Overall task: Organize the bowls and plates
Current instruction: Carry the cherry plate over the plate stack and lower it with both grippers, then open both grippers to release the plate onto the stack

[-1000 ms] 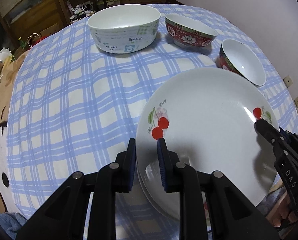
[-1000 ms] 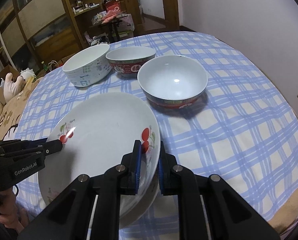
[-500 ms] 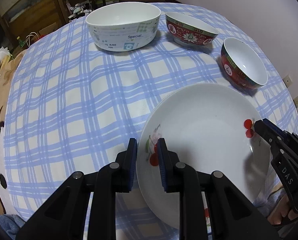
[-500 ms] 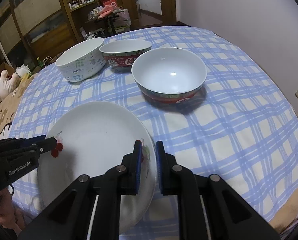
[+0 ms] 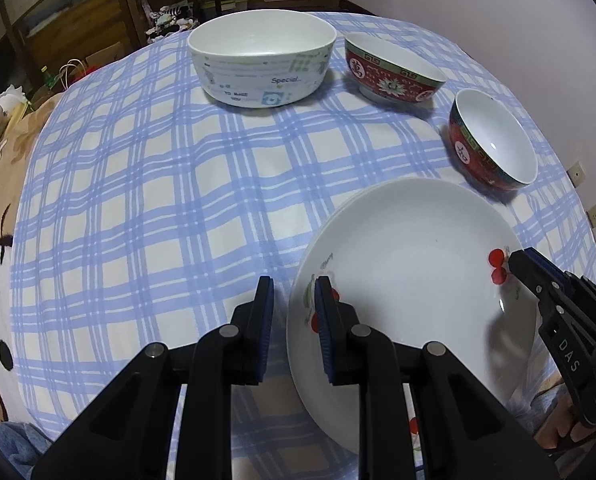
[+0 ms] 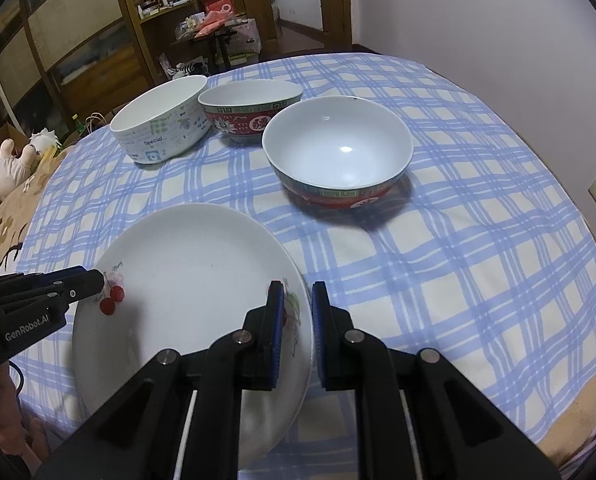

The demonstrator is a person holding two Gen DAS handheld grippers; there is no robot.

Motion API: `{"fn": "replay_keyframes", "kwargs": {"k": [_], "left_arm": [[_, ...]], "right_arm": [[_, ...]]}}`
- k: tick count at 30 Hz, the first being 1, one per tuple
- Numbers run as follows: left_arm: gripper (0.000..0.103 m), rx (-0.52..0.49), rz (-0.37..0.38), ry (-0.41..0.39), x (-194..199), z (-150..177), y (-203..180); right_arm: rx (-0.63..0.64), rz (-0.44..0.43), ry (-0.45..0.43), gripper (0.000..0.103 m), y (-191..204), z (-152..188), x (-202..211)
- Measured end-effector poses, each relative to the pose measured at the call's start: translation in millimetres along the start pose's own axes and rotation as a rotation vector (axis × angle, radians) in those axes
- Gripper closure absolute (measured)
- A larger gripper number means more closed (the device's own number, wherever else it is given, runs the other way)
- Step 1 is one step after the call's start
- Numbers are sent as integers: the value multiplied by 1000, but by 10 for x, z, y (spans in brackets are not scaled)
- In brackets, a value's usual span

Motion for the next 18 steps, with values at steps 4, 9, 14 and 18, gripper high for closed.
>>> {"fn": "replay_keyframes", "kwargs": {"k": [4,9,14,18], "left_arm": [[82,-1,4,20,-27,16,4],[82,-14,5,19,-18,27,-9],[82,-14,7,27,3,67,-23],[80,-10,5,18,42,52,-12]], "right_arm": [[-1,-1,-2,88,-1,-2,0],[-4,-2,-2,88,-9,-4,-1],[-14,8,-9,88,-48,-10,13],[-21,3,-30,88,-68,-35,80]]}}
Point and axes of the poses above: each gripper's, at about its wrist camera, not at the fingertips, and x roughly against the way its jaws point, y to its left, z to its underside, the point moved 6 cm from there along -x, roughly the way its jaws point, and after that the axes turned 7 degrees about z, right-handed, at the moved point
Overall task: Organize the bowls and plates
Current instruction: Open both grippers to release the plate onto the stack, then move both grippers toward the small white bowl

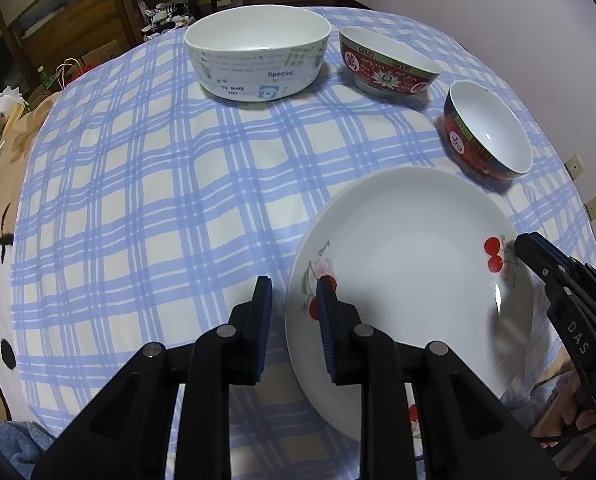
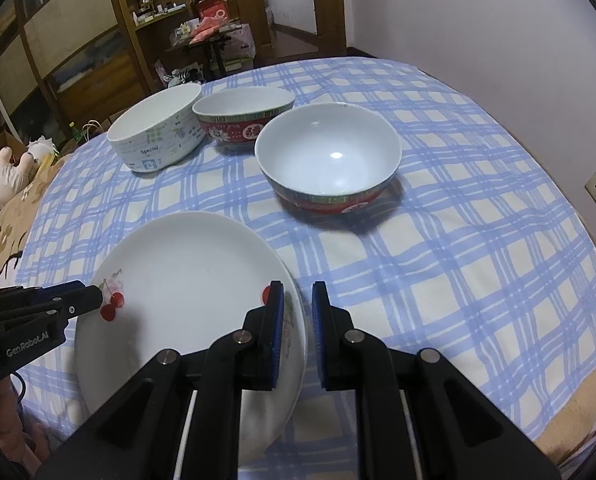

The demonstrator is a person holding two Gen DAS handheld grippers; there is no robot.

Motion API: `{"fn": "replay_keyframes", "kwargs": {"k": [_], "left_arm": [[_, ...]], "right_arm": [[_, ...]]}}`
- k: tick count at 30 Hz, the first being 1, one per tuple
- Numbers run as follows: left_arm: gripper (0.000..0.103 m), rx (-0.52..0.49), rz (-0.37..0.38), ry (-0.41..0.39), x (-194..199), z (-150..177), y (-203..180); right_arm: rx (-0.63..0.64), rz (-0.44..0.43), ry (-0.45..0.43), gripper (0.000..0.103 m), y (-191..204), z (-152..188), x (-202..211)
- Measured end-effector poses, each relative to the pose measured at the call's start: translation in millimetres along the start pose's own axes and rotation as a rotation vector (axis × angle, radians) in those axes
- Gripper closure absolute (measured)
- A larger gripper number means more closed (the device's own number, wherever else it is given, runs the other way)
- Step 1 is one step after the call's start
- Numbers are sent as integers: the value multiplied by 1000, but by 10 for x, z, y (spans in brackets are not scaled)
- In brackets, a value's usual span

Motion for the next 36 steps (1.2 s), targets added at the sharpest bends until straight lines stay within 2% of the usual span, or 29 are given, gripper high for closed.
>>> {"fn": "replay_keyframes", "kwargs": {"k": [7,9,10,12,14,16,17,18,21,23,25,29,32,36], "left_arm": [[73,-24,-22,-15,165,-13,21],[64,-31,-20,-39,251,-56,12],[56,-39,-26,-58,298,-91,10],[49,-68,-59,-98,385,-151,16],[37,-84,-81,-114,439,-170,33],[27,-72,-85,-121,481,-196,84],[26,-66,-83,-121,499,-202,100],[26,-56,-75,-120,522,-222,121],[18,-42,-53,-121,599,-285,147],[12,-51,-68,-161,716,-372,165],[12,-55,-88,-192,818,-455,200],[11,-12,-60,-204,929,-629,314],[11,3,-85,-211,960,-841,454],[11,14,-121,-222,952,-1110,612]], "right_arm": [[-4,-24,-29,88,-3,-71,155],[11,-25,-44,87,16,-110,201],[27,-22,-58,87,34,-144,233],[49,-15,-74,87,61,-200,267],[60,-23,-84,86,87,-270,300],[55,-30,-91,73,92,-328,325],[48,-34,-101,59,86,-364,345],[44,-36,-111,50,80,-391,360],[56,-36,-123,49,79,-485,375],[61,-30,-129,48,79,-552,364],[64,-33,-135,45,85,-620,361],[81,-40,-153,37,140,-790,349],[98,-54,-172,19,208,-957,316],[112,-77,-193,17,344,-1227,249]]}}
Point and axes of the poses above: each gripper's, at about its wrist camera, not at the fingertips, and x roughly against the way its jaws point, y to its left, z to its underside, the point moved 6 cm from there along -x, roughly the way its jaws point, and after that the axes turned 7 degrees about z, right-handed, at the moved point
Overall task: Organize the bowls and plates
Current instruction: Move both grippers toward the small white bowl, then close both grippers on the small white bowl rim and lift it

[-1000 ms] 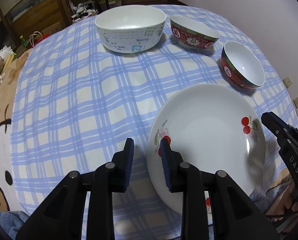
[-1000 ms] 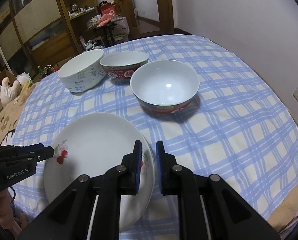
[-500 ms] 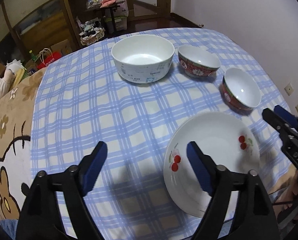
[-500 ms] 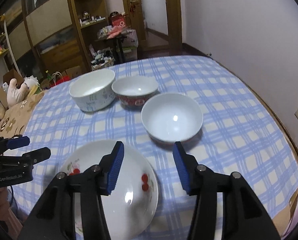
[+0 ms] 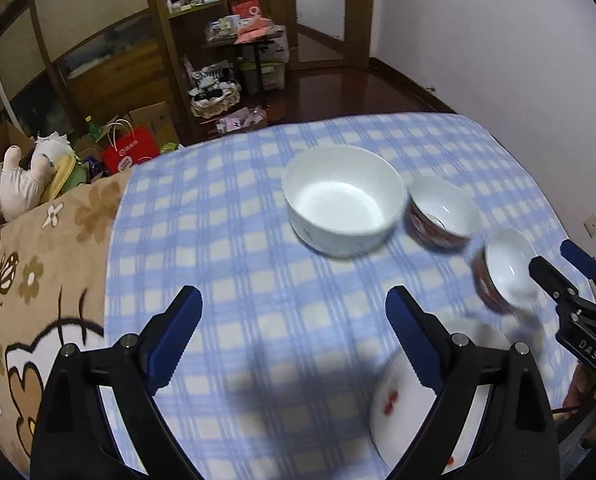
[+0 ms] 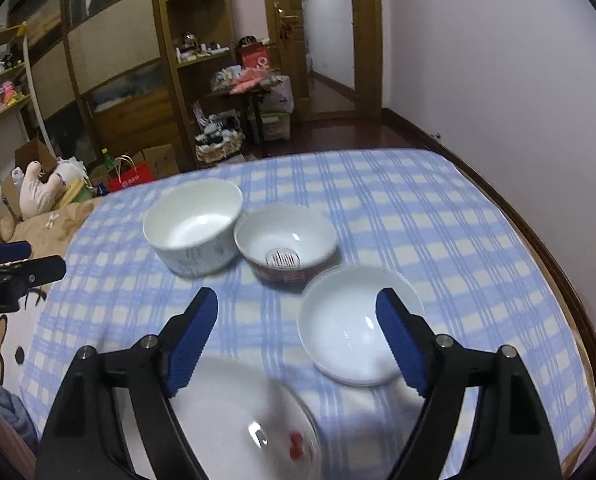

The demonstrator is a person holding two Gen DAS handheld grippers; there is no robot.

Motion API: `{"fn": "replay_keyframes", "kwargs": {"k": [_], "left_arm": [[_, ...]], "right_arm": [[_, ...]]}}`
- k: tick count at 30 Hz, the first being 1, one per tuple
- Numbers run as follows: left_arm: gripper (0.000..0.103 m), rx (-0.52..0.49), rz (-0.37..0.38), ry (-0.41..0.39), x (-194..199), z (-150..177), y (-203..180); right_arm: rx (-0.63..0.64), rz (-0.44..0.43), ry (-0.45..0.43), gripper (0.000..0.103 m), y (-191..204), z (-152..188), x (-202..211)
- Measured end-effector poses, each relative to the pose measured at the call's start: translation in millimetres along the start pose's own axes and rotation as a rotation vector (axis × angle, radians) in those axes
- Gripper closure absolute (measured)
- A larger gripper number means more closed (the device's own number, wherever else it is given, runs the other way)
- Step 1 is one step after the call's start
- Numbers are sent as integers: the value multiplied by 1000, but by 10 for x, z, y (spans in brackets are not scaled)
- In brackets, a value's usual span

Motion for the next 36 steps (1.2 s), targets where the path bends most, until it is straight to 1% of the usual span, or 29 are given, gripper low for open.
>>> {"fn": "replay_keyframes", "kwargs": {"k": [4,6,10,15,17,19,22,26,28,29,30,31,32,33,34,35,36], "left_arm": [[11,-11,-33,-12,-152,-280,136],[11,-18,-22,-34,-196,-400,186],[11,-27,-23,-32,-354,-565,261],[11,-32,-44,-8,-614,-740,354],[11,-20,-33,10,-739,-803,394],[11,-17,-6,31,-898,-858,416],[11,-31,-15,59,-1087,-882,428],[11,-20,22,127,-1368,-827,401],[11,-12,26,159,-1512,-781,393],[11,-11,26,172,-1558,-756,388],[11,-5,35,195,-1635,-722,378],[13,-4,40,211,-1687,-695,374],[17,-5,41,229,-1742,-669,361],[18,-8,40,241,-1777,-657,351],[25,-14,40,258,-1825,-638,329],[35,-14,46,267,-1840,-627,319],[41,-7,56,284,-1874,-614,305]], "right_arm": [[9,-26,-22,16,124,-319,-170],[13,-54,-32,16,208,-468,-268],[52,-68,-44,16,396,-727,-513],[74,-45,-39,16,574,-883,-841],[63,-50,-20,16,608,-905,-967],[52,-63,1,16,652,-924,-1092],[33,-93,37,17,693,-947,-1277],[25,-123,111,29,750,-920,-1554],[12,-141,151,31,762,-892,-1684],[6,-159,174,37,777,-877,-1752],[8,-174,204,45,801,-858,-1822],[15,-181,231,48,822,-841,-1887],[24,-184,246,54,847,-831,-1931],[33,-193,259,57,872,-823,-1972],[45,-199,286,60,893,-811,-2028],[56,-194,312,71,912,-800,-2081],[65,-194,332,76,920,-787,-2121]]}}
Point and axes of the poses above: each gripper's, at about its wrist camera, not at the fingertips, and x roughly against the way its jaws point, y to its left, z to its underside, the point moved 6 cm from there along -x, roughly the way its jaws point, and after that the axes turned 7 degrees about z, right-handed, at the moved point
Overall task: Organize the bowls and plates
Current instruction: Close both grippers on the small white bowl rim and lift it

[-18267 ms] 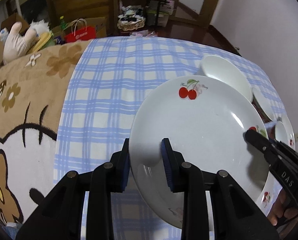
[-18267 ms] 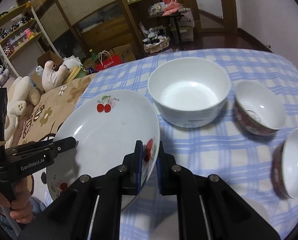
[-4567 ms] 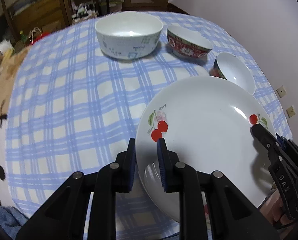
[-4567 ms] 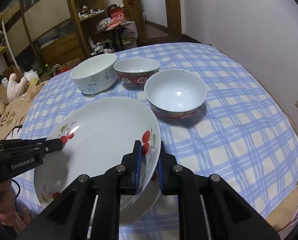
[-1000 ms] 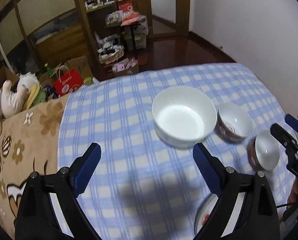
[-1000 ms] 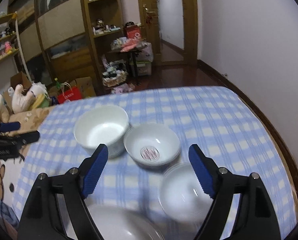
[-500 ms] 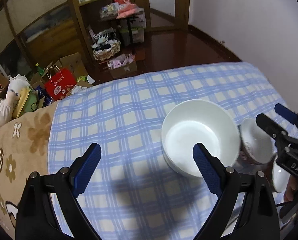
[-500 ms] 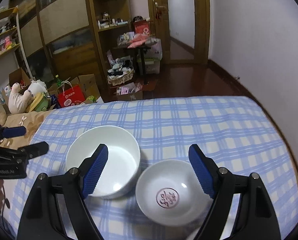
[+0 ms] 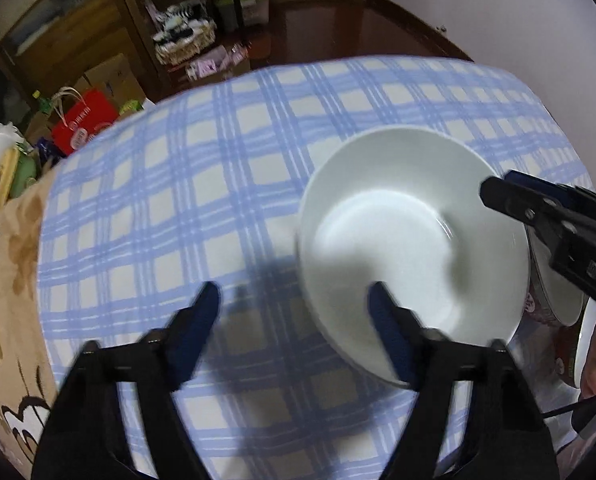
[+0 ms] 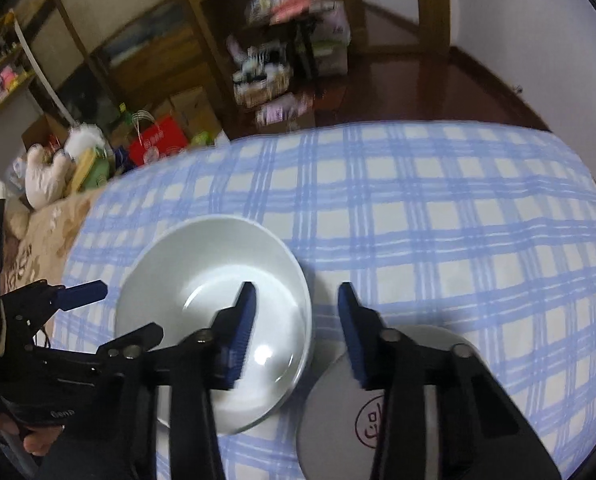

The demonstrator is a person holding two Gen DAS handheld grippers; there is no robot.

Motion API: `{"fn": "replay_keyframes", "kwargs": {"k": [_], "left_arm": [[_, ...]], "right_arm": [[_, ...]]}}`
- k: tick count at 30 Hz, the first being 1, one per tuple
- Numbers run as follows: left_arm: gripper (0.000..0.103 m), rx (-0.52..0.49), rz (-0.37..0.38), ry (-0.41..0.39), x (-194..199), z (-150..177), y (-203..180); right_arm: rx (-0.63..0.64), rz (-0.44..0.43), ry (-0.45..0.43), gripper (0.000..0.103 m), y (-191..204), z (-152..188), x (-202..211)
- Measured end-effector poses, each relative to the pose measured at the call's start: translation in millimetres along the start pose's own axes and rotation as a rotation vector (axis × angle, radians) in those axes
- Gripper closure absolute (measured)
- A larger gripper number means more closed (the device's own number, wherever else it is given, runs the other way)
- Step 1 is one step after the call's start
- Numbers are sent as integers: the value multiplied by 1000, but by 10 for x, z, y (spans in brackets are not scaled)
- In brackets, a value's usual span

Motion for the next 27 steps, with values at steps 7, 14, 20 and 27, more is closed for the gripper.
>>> {"fn": "replay_keyframes", "kwargs": {"k": [7,14,20,27], "left_arm": [[86,107,99,18,-106,2,19],[87,116,73,8,-35,23,-12],[90,97,64,22,96,117,3],[90,132,65,1,376,280,29]], "right_arm": [[-1,1,75,93,-22,0,-181],[25,42,106,95,-1,-9,-201],[17,38,72,94,72,39,10],[22,39,50,94,217,123,306]]}}
Point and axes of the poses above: each gripper's, at about its wrist camera, not at the fingertips, and x roughly against the way its jaws point, y to its left, z to its underside, the point moved 6 cm from there along -x, roughly the way its jaws point, and after that the axes turned 7 degrees about z, right-handed, at the moved point
